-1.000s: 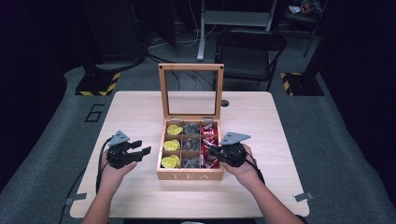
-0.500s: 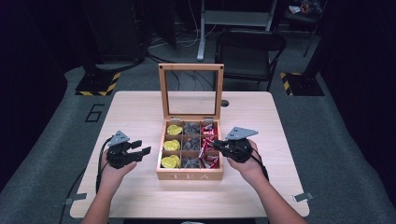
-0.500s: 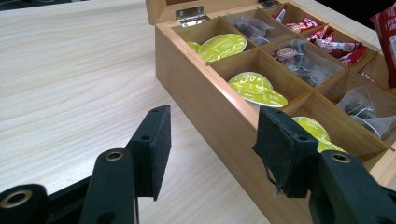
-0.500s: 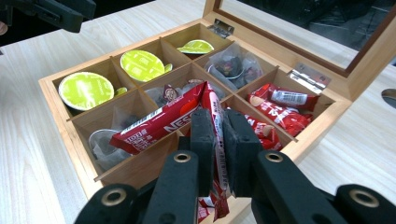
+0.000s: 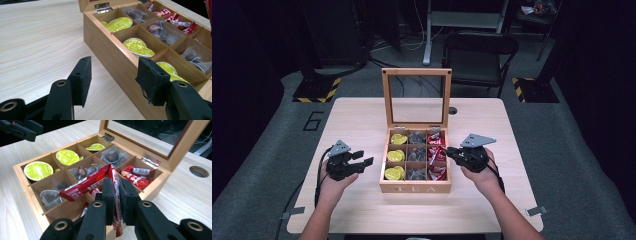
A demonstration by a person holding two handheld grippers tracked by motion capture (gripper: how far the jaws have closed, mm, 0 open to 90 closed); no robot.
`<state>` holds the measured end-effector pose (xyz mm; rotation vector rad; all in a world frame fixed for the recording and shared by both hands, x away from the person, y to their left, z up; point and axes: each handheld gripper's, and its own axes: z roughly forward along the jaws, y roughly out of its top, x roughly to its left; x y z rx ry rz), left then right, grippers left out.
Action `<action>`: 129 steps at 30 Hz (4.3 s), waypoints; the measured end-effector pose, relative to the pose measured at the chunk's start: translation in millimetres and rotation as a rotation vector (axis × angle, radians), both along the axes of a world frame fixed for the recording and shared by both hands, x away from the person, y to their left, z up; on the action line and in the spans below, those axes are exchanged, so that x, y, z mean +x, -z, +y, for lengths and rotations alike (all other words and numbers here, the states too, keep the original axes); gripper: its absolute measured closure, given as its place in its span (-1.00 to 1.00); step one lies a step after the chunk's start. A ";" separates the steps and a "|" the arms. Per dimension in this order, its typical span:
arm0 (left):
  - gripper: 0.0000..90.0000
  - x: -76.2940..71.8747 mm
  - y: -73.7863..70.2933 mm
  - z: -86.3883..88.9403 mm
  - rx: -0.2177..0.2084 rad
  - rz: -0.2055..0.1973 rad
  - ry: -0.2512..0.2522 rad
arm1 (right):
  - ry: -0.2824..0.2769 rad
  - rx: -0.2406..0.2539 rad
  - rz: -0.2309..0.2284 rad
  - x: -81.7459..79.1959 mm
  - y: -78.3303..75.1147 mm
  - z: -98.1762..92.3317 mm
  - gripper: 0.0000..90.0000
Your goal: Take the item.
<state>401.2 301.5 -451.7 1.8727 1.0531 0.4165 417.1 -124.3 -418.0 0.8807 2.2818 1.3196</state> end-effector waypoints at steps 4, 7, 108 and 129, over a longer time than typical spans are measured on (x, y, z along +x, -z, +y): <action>0.01 -0.2 -0.3 0.4 0.000 -0.001 -0.003 | 0.014 0.003 -0.003 0.0 -1.6 -5.6 0.84; 0.01 -0.1 0.2 0.4 -0.006 -0.010 -0.011 | 0.035 0.006 -0.002 0.0 -2.9 -11.8 0.84; 0.01 3.6 -1.7 4.6 -0.012 -0.009 -0.018 | 0.344 -0.056 0.070 9.4 62.6 -94.6 0.58; 0.01 5.0 -2.0 6.2 -0.020 -0.009 -0.024 | 0.317 -0.037 0.065 15.9 45.0 -86.8 0.30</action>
